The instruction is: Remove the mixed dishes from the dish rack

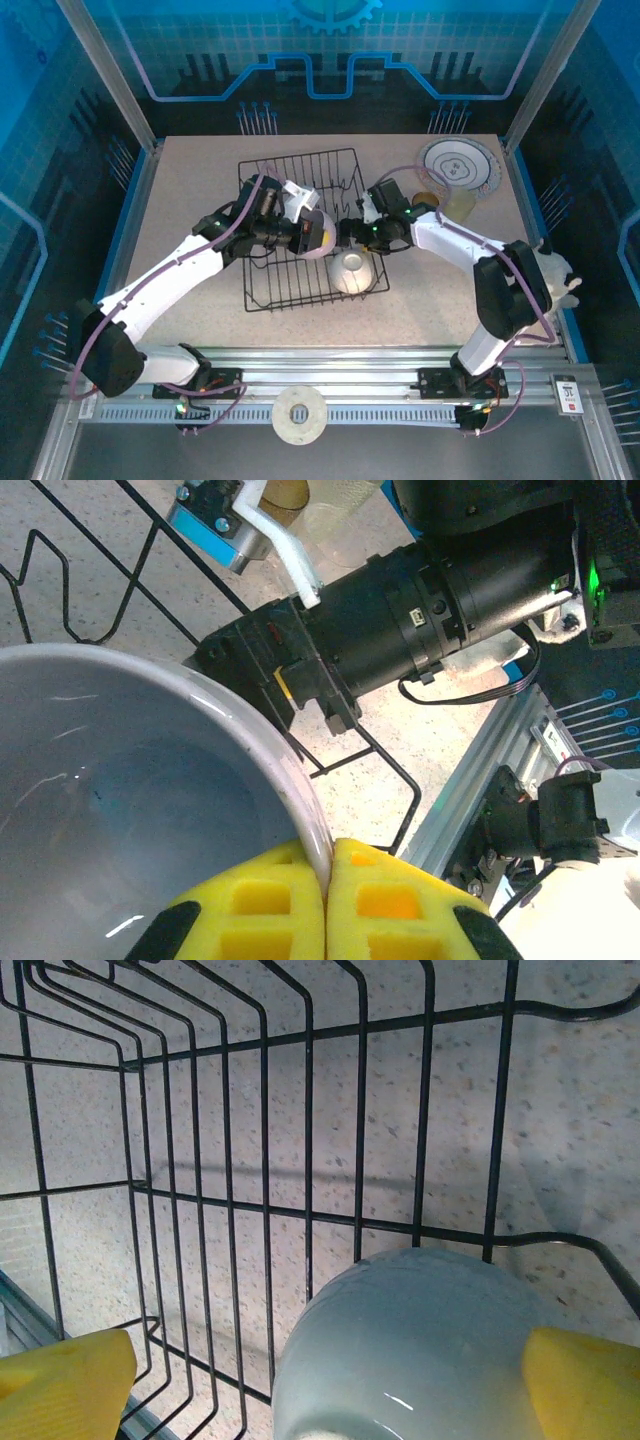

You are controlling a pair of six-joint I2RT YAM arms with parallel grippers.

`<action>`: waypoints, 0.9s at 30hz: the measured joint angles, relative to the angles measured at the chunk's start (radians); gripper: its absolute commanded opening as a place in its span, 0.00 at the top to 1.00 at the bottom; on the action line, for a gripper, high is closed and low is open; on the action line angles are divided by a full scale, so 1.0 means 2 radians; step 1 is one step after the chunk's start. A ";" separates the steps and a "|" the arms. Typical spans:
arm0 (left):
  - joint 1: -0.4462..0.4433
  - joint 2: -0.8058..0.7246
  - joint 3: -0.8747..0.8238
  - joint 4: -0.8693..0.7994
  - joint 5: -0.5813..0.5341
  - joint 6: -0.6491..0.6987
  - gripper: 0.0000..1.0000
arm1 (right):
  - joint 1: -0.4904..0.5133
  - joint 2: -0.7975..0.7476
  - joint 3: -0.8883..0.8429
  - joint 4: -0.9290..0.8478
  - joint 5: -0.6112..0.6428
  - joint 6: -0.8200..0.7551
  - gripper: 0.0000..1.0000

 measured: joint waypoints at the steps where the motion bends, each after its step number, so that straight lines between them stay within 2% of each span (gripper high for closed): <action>1: 0.000 -0.002 0.000 0.000 -0.003 0.000 1.00 | 0.001 0.004 0.004 0.002 0.000 0.003 0.00; 7: 0.000 -0.014 0.000 0.000 -0.007 0.001 1.00 | -0.009 0.006 0.003 0.028 -0.030 0.013 0.00; 15: 0.000 -0.014 0.000 0.000 -0.006 0.001 1.00 | -0.064 -0.027 -0.041 0.075 -0.087 0.013 0.00; 27: 0.000 -0.014 0.000 0.001 -0.001 0.000 1.00 | -0.134 -0.064 -0.090 0.084 -0.100 0.012 0.00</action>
